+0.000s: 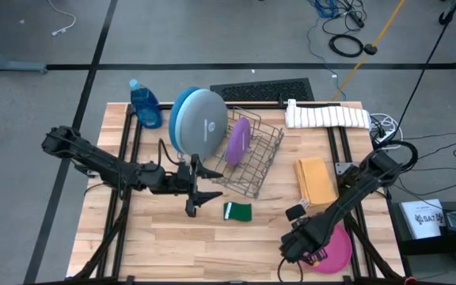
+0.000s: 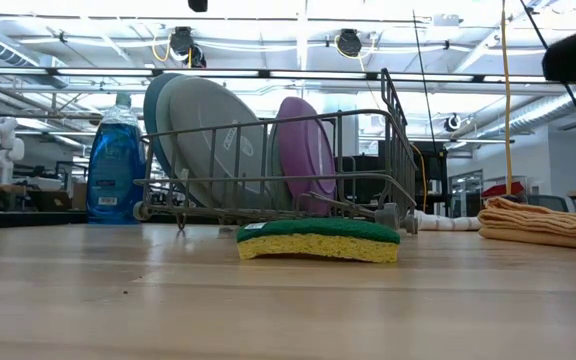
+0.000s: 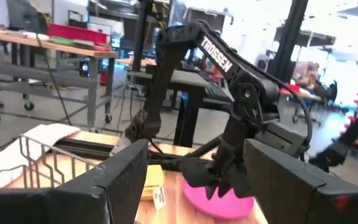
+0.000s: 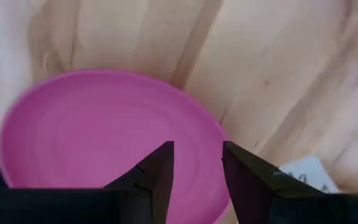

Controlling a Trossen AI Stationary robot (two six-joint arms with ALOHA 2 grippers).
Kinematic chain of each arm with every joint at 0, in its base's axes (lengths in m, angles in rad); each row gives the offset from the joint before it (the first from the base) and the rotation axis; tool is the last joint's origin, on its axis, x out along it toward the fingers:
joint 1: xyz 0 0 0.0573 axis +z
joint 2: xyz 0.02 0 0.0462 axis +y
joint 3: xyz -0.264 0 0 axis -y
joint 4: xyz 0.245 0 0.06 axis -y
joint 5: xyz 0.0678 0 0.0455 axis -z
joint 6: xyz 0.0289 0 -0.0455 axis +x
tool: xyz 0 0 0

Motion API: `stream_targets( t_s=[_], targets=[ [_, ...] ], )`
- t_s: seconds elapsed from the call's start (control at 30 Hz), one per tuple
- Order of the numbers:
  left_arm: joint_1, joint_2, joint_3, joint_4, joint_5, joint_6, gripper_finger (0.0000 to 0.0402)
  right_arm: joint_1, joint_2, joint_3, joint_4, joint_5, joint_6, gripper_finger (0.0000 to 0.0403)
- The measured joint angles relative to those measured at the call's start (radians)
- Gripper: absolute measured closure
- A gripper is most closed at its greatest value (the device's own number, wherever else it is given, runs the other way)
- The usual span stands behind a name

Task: Sort dishes
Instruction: Put the pink plate in the dish rack

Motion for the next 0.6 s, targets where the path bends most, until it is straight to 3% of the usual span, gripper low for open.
stream_targets(
  t_s=[0.6],
  targets=[
    [0.006, 0.002, 0.0, 0.032, 0.033, 0.057, 0.0137, -0.057, 0.2, 0.001, 0.044, -0.123, -0.324, 0.0273]
  ],
)
